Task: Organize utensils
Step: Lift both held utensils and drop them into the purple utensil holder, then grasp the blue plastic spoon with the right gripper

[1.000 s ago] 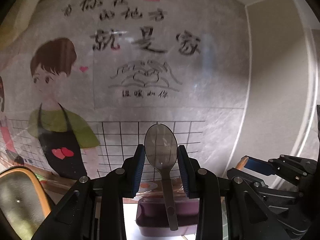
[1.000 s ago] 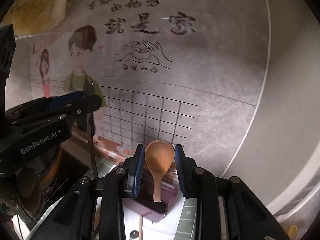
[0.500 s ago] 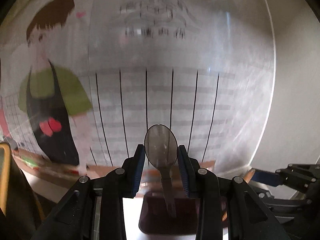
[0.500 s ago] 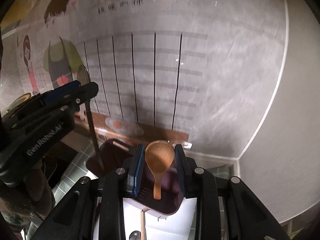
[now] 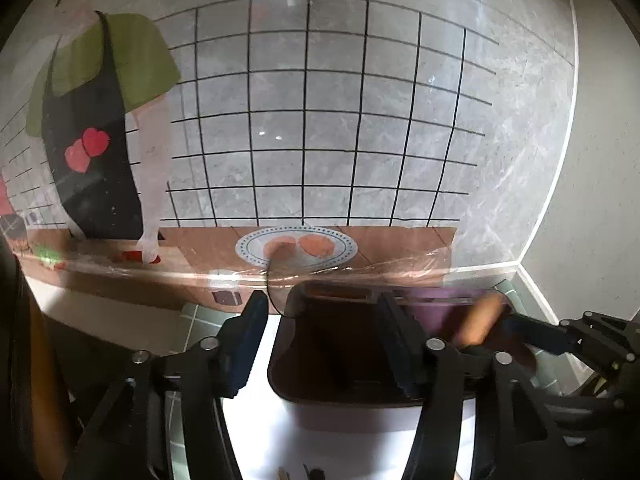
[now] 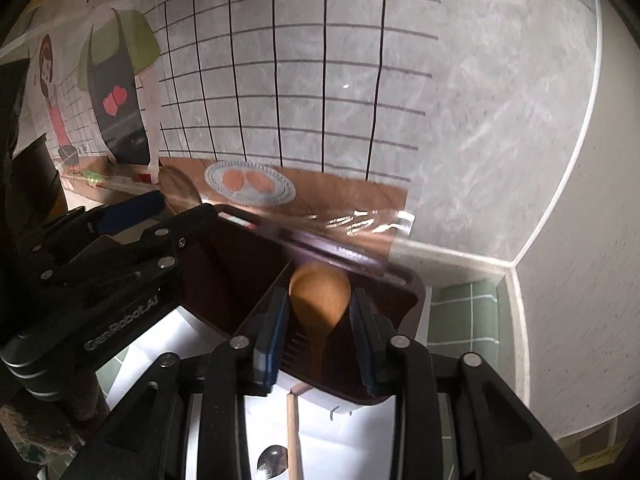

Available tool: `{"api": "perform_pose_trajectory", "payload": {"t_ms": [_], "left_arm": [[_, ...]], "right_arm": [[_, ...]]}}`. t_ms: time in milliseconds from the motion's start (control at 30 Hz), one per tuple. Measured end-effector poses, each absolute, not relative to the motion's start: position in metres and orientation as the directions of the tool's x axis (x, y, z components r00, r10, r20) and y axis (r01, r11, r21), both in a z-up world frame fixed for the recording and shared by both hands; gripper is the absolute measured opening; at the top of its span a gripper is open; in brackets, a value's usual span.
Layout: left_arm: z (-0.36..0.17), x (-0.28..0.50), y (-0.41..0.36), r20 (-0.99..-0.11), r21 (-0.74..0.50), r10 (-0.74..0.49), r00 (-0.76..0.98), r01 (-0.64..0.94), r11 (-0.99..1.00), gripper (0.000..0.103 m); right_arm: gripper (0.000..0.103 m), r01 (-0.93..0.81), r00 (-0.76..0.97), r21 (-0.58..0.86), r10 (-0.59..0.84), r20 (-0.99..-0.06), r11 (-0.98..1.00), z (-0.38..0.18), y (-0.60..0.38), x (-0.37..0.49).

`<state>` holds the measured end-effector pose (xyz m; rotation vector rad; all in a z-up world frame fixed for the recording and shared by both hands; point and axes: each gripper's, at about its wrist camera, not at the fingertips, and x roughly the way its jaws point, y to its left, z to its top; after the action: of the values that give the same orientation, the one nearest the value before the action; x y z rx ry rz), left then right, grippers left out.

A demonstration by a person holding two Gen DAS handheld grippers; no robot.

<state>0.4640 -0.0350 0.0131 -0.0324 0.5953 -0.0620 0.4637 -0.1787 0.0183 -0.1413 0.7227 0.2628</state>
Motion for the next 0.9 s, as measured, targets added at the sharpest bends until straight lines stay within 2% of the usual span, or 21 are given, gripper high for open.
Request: {"api": "perform_pose_trajectory", "payload": {"t_ms": [33, 100, 300, 367, 433, 467, 700, 900], "left_arm": [[0.016, 0.461, -0.034, -0.56, -0.052, -0.066, 0.826, 0.044, 0.998, 0.064], [0.023, 0.452, -0.032, -0.555, -0.061, -0.059, 0.83, 0.03, 0.998, 0.068], [0.046, 0.411, -0.029, -0.54, -0.035, -0.008, 0.841, -0.013, 0.999, 0.071], [0.051, 0.393, -0.029, -0.538, -0.016, 0.014, 0.843, -0.027, 1.0, 0.073], [0.054, 0.373, -0.028, -0.542, -0.012, 0.019, 0.84, -0.03, 0.999, 0.078], [0.054, 0.363, -0.027, -0.544, -0.012, 0.021, 0.839, -0.032, 0.999, 0.078], [0.039, 0.295, -0.027, -0.569, -0.019, -0.001, 0.823, -0.013, 1.0, 0.081], [0.011, 0.265, -0.029, -0.63, -0.023, -0.013, 0.776, -0.002, 1.0, 0.081]], "right_arm": [[0.055, -0.281, 0.72, -0.033, 0.188, -0.669, 0.959, 0.018, -0.18, 0.462], [0.067, -0.272, 0.739, -0.041, 0.182, -0.649, 0.961, 0.021, -0.18, 0.455], [0.075, -0.293, 0.776, -0.083, 0.187, -0.602, 0.952, 0.039, -0.178, 0.422], [0.082, -0.299, 0.79, -0.097, 0.19, -0.583, 0.949, 0.045, -0.178, 0.406], [0.1, -0.297, 0.814, -0.114, 0.189, -0.549, 0.948, 0.048, -0.18, 0.384], [0.103, -0.295, 0.829, -0.124, 0.189, -0.527, 0.947, 0.049, -0.18, 0.372], [0.103, -0.314, 0.857, -0.218, 0.177, -0.483, 0.924, 0.031, -0.174, 0.299], [0.103, -0.362, 0.82, -0.197, 0.211, -0.532, 0.911, 0.007, -0.179, 0.258]]}}
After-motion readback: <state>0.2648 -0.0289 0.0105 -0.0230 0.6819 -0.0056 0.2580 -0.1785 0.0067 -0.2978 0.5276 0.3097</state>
